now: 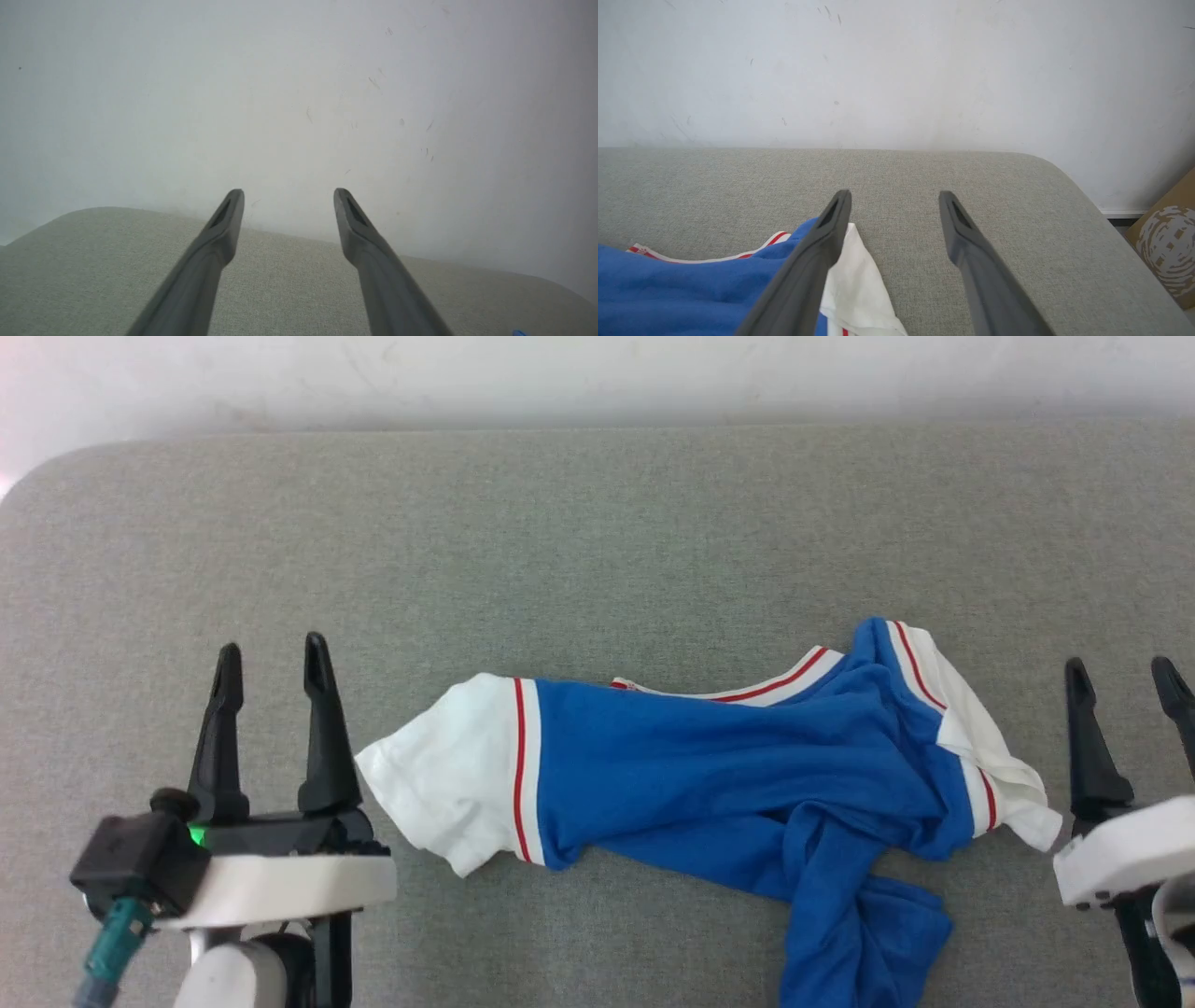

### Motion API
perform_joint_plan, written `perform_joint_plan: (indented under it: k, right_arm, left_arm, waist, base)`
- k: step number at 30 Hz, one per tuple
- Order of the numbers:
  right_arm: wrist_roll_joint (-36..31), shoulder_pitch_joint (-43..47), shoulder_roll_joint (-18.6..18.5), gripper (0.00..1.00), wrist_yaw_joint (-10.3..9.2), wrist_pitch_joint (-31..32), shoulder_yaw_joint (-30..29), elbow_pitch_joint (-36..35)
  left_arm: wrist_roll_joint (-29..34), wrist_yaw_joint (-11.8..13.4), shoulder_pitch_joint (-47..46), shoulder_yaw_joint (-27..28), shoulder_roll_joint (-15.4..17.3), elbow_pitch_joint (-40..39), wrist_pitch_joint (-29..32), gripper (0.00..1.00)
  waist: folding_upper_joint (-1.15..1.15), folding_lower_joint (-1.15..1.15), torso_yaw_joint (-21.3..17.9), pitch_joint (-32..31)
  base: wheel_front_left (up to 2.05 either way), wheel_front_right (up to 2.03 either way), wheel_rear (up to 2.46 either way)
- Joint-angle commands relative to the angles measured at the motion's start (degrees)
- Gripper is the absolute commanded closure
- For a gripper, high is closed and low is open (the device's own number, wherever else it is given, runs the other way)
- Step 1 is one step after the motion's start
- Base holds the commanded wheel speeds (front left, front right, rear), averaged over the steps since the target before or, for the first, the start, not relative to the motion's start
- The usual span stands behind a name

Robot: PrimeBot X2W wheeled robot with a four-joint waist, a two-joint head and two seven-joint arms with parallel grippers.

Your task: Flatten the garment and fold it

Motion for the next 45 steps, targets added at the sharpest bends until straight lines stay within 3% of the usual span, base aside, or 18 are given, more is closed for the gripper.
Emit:
perform_joint_plan:
  k: [1, 6, 12, 17, 24, 28, 29, 30, 32, 33, 45]
  right_arm:
    - [-0.9, 1.7, 0.7, 0.0, -0.11, -1.8, -0.4, -0.8]
    - [-0.2, 5.2, 1.1, 0.0, -0.11, -5.5, -0.5, 0.2]
    - [-0.2, 4.8, 1.1, 0.0, -0.11, -6.0, 1.1, 2.0]
    - [-4.4, 2.4, 0.6, 0.0, -0.11, -0.7, 5.8, 4.2]
    - [-6.0, -1.4, -5.7, 0.0, -0.11, 7.2, 10.9, 9.2]
    - [-5.5, -2.7, -7.1, 0.02, -0.11, 8.4, 11.5, 10.4]
    - [-5.3, -2.9, -7.1, 0.25, -0.11, 8.5, 11.4, 10.5]
    - [-5.2, -3.0, -7.0, 0.59, -0.11, 8.6, 11.2, 10.6]
    - [-5.2, -3.1, -6.9, 0.9, -0.11, 8.9, 10.5, 11.1]
    - [-5.2, -3.0, -6.7, 1.0, -0.11, 8.9, 10.3, 11.3]
    - [-5.0, -3.7, -5.6, 1.0, -0.11, 7.7, 7.9, 10.0]
  left_arm:
    - [3.1, 0.0, 1.5, 0.2, 0.2, -0.6, -0.8, 0.0]
    - [11.7, -0.1, 3.3, 0.6, -1.2, -2.7, -1.1, 0.0]
    - [14.2, -1.6, 4.3, 1.3, -3.4, -2.4, -1.1, 0.0]
    - [14.6, -3.0, 3.1, 2.0, -4.6, -2.0, -1.1, 0.0]
    - [14.5, -4.4, 2.0, 2.3, -5.8, -0.9, -1.1, 0.0]
    - [14.4, -4.7, 1.9, 2.5, -6.1, -0.6, -1.1, 0.0]
    - [14.4, -4.7, 1.9, 2.6, -6.1, -0.6, -1.1, 0.0]
    - [14.4, -4.8, 1.9, 2.7, -6.2, -0.6, -1.1, 0.0]
    - [14.4, -4.9, 1.9, 2.7, -6.2, -0.5, -1.1, 0.0]
    - [14.4, -4.9, 2.0, 2.7, -6.3, -0.4, -1.1, 0.0]
    - [14.4, -5.2, 2.8, 3.3, -6.4, 0.0, -1.1, 0.0]
  waist:
    - [0.0, 0.0, -0.4, 0.1]
    - [0.0, 0.0, -1.0, 0.5]
    - [0.0, 0.0, -0.9, 1.0]
    - [0.0, 0.0, -0.1, 1.9]
    - [0.0, 0.0, 1.7, 3.5]
    - [0.0, 0.0, 2.5, 3.9]
    - [0.0, 0.0, 2.7, 3.9]
    - [0.0, 0.0, 2.8, 4.0]
    - [0.0, 0.0, 2.9, 3.9]
    - [0.0, 0.0, 3.0, 3.8]
    - [0.0, 0.0, 1.2, 2.1]
  base:
    - [0.0, 0.0, 0.0]
    - [0.0, 0.0, 0.0]
    - [0.0, 0.0, 0.0]
    - [0.0, 0.0, 0.0]
    - [0.0, 0.0, 0.0]
    - [0.0, 0.0, 0.0]
    - [0.0, 0.0, 0.0]
    - [0.0, 0.0, 0.0]
    - [0.0, 0.0, 0.0]
    - [0.0, 0.0, 0.0]
    - [0.0, 0.0, 0.0]
